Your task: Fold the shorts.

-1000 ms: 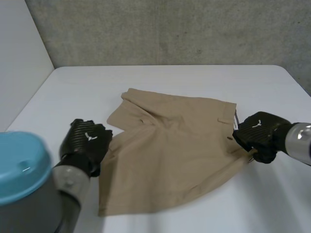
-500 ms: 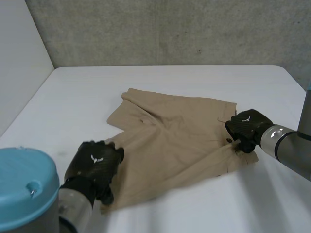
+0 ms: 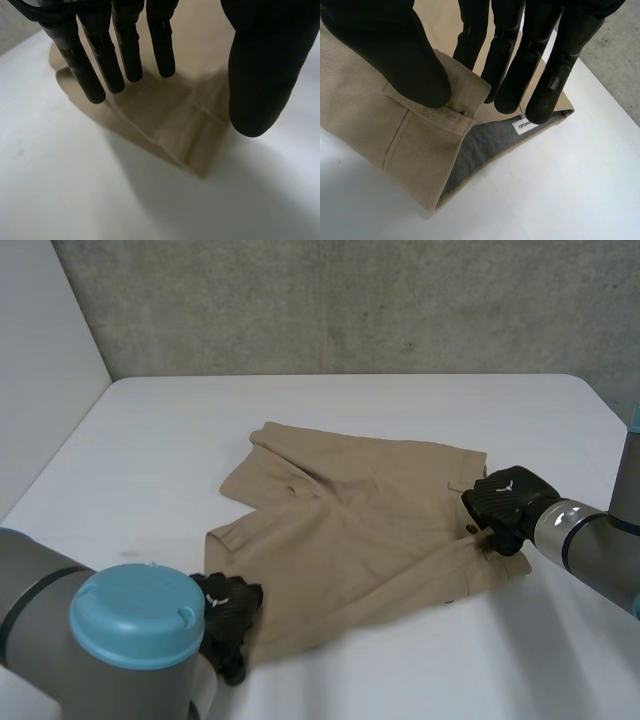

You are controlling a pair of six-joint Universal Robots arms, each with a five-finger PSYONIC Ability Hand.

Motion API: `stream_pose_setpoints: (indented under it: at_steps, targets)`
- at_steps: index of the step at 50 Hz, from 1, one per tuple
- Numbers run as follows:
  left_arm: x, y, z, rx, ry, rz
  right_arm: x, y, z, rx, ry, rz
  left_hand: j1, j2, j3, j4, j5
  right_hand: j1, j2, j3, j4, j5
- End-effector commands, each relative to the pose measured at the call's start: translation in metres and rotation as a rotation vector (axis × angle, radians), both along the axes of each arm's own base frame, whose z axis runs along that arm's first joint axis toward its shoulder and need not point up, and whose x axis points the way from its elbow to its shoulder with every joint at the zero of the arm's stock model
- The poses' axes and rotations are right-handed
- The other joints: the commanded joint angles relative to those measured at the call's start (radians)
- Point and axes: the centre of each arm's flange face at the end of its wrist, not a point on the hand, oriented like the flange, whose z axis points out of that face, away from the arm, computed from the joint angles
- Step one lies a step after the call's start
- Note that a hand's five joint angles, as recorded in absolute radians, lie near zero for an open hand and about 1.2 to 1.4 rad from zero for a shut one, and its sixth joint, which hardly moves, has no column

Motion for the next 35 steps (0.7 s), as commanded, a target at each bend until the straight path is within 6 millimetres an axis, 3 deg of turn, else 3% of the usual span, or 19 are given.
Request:
stream_pose_setpoints:
  at_steps: [1, 7, 11, 13, 17, 18, 20, 21, 22, 24, 25, 26, 28, 29, 30, 32, 35]
  targets:
    - [-0.013, -0.013, -0.011, -0.029, 0.022, -0.001, 0.0, -0.003, 0.003, -0.025, -0.007, -0.002, 0.106, 0.113, 0.114, 0.109, 0.108, 0.426, 0.224, 0.217, 0.205, 0.231]
    - [-0.016, -0.015, -0.011, -0.032, 0.024, -0.005, 0.001, -0.004, 0.006, -0.035, -0.01, -0.001, 0.328, 0.335, 0.337, 0.332, 0.331, 0.426, 0.224, 0.217, 0.205, 0.231]
    - [-0.018, -0.017, -0.001, -0.066, 0.042, -0.006, 0.001, -0.004, 0.008, -0.042, -0.011, -0.001, 0.875, 0.883, 0.884, 0.879, 0.878, 0.426, 0.224, 0.217, 0.205, 0.231]
    - [-0.019, -0.018, 0.003, -0.077, 0.047, -0.009, 0.002, -0.004, 0.009, -0.043, -0.01, 0.002, 0.877, 0.884, 0.886, 0.881, 0.88, 0.426, 0.224, 0.217, 0.205, 0.231]
    - [-0.019, -0.02, 0.047, -0.189, 0.11, -0.022, 0.001, -0.003, 0.014, -0.057, -0.007, 0.0, 0.877, 0.884, 0.886, 0.881, 0.88, 0.426, 0.224, 0.217, 0.205, 0.231]
    - [-0.017, -0.02, 0.068, -0.25, 0.129, -0.027, 0.002, -0.001, 0.027, -0.089, -0.017, 0.003, 0.877, 0.884, 0.886, 0.881, 0.88, 0.426, 0.224, 0.217, 0.205, 0.231]
    - [-0.013, -0.022, 0.09, -0.317, 0.142, -0.027, 0.001, 0.004, 0.047, -0.142, -0.032, 0.005, 0.877, 0.884, 0.886, 0.881, 0.88, 0.426, 0.224, 0.217, 0.205, 0.231]
    - [-0.011, -0.023, 0.101, -0.353, 0.145, -0.026, 0.0, 0.008, 0.067, -0.194, -0.048, 0.008, 0.877, 0.884, 0.886, 0.881, 0.88, 0.426, 0.224, 0.217, 0.205, 0.231]
    - [-0.007, -0.024, 0.123, -0.429, 0.149, -0.028, -0.001, 0.011, 0.078, -0.226, -0.056, 0.008, 0.877, 0.884, 0.886, 0.881, 0.88, 0.426, 0.224, 0.217, 0.205, 0.231]
    - [-0.004, -0.023, 0.147, -0.51, 0.152, -0.03, -0.002, 0.016, 0.099, -0.294, -0.07, 0.011, 0.877, 0.884, 0.886, 0.881, 0.88, 0.426, 0.224, 0.217, 0.205, 0.231]
    - [-0.002, -0.021, 0.162, -0.558, 0.159, -0.034, -0.003, 0.021, 0.12, -0.36, -0.087, 0.01, 0.877, 0.884, 0.886, 0.881, 0.88, 0.426, 0.224, 0.217, 0.205, 0.231]
    - [0.003, -0.017, 0.186, -0.634, 0.177, -0.027, -0.004, 0.023, 0.131, -0.392, -0.093, 0.009, 0.877, 0.884, 0.886, 0.881, 0.88, 0.426, 0.224, 0.217, 0.205, 0.231]
    - [0.01, -0.012, 0.212, -0.712, 0.204, -0.015, -0.005, 0.028, 0.15, -0.454, -0.108, 0.007, 0.877, 0.884, 0.886, 0.881, 0.88, 0.426, 0.224, 0.217, 0.205, 0.231]
    - [0.012, -0.009, 0.223, -0.745, 0.223, -0.01, -0.007, 0.035, 0.169, -0.512, -0.126, 0.006, 0.877, 0.884, 0.886, 0.881, 0.88, 0.426, 0.224, 0.217, 0.205, 0.231]
    - [0.017, -0.004, 0.244, -0.807, 0.263, 0.003, -0.008, 0.039, 0.18, -0.546, -0.137, 0.003, 0.877, 0.884, 0.886, 0.881, 0.88, 0.426, 0.224, 0.217, 0.205, 0.231]
    - [0.02, 0.0, 0.259, -0.847, 0.293, 0.014, -0.01, 0.052, 0.209, -0.626, -0.18, -0.002, 0.877, 0.884, 0.886, 0.881, 0.88, 0.426, 0.224, 0.217, 0.205, 0.231]
    - [0.024, 0.004, 0.281, -0.902, 0.335, 0.024, -0.013, 0.064, 0.233, -0.681, -0.223, -0.003, 0.877, 0.884, 0.886, 0.881, 0.88, 0.426, 0.224, 0.217, 0.205, 0.231]
